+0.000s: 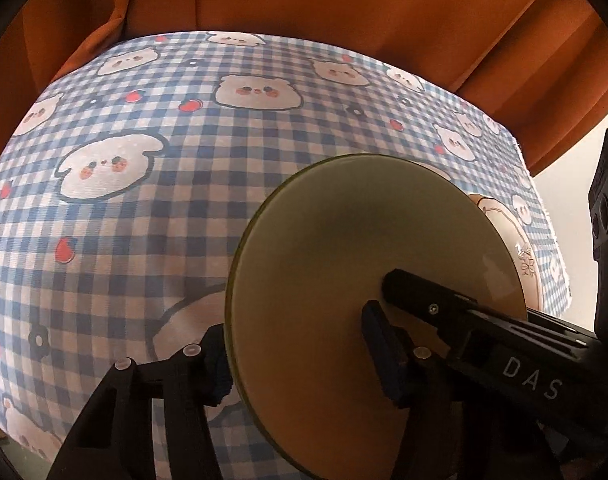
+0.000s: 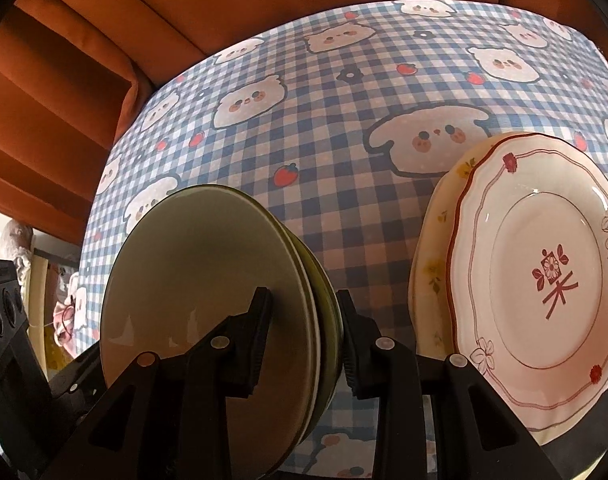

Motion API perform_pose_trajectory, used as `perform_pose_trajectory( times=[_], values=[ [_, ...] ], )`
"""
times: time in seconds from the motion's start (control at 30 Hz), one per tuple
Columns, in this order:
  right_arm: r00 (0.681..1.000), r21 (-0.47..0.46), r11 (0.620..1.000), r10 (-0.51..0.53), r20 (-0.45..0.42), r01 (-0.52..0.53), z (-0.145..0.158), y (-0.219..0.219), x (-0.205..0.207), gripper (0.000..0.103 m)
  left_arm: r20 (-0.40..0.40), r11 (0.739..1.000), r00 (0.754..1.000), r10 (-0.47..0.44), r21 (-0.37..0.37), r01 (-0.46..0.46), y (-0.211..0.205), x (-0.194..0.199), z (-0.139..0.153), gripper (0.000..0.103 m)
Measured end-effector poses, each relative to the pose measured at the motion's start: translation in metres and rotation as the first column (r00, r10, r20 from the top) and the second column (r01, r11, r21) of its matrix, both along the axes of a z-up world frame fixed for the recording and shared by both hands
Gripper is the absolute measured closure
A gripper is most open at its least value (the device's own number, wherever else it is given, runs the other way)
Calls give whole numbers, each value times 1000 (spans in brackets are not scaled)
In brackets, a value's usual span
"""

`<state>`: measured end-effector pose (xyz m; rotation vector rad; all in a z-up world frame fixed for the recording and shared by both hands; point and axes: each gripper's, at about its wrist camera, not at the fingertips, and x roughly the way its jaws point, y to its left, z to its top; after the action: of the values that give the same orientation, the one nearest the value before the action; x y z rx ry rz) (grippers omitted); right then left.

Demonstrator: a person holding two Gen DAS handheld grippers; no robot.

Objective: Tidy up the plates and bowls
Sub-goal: 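Carry the nested bowls with both tools over the plate stack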

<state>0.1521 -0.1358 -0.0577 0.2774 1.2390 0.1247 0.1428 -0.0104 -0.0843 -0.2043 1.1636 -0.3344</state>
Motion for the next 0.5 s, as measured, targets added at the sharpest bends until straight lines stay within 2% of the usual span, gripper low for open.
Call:
perform_pose_trajectory(
  times=[0.5],
  values=[
    [999,-46,998,-52,-2,52,7,10,-10,68,-26,998,998,-51,-31,50,12,-5,5,47]
  ],
)
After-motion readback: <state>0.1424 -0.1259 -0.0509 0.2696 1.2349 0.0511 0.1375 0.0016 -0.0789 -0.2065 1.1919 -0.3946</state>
